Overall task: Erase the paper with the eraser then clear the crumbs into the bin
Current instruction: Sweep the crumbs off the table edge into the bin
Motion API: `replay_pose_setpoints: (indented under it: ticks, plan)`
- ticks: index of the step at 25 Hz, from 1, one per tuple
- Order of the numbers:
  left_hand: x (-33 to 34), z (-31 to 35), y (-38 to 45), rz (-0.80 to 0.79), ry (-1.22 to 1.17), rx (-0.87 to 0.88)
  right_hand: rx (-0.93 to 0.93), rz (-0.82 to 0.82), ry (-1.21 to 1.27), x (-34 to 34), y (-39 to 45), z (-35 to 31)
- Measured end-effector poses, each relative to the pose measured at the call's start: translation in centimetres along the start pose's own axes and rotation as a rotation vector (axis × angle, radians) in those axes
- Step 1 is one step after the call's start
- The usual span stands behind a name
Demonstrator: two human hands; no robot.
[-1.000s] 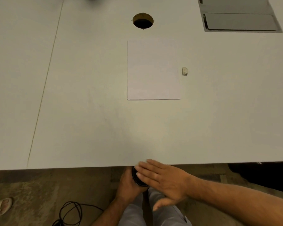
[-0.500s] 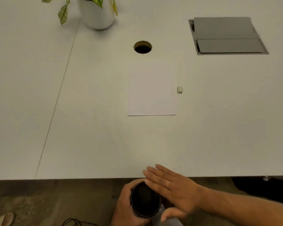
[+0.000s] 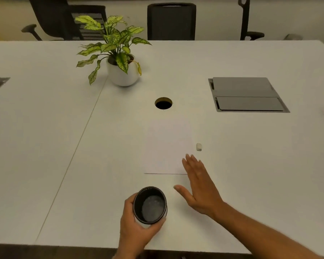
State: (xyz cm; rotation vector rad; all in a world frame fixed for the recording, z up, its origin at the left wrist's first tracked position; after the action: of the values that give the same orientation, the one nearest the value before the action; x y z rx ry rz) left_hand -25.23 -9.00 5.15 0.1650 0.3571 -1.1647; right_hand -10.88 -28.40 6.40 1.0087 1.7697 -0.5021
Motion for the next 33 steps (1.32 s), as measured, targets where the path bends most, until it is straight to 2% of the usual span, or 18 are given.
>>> replay_pose_setpoints:
  ticks: [4,17,26,33]
  plan:
    - [-1.1,0.5,6.4,0.113,-0.056,-0.073,0.102,-0.022,-0.090,1.4,5.1,1.8]
    - [-4.3,-0.9,26.3,0.217,-0.092,-0.135,0.307,-0.029,-0.164,5.2,17.3,6.4]
    - [-3.9,-3.0,34.2,0.287,-0.052,-0.169,0.305,-0.097,-0.193,8.2,21.7,10.5]
    - [-3.8,-4.2,36.7,0.306,-0.031,-0.167,0.337,-0.172,-0.221,10.3,22.0,11.3]
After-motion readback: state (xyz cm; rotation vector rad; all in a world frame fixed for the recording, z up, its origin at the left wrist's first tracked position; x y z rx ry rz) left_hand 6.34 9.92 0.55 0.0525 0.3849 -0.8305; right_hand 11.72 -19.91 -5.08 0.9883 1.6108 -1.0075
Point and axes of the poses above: each hand's wrist, its own y-axis towards the middle knuckle, its own x-axis out of the palm, z = x × y, the point moved 1 cm from there along y, towards the middle knuckle, and after that the axes turned 1 degree about -z, right-handed, at the moved point
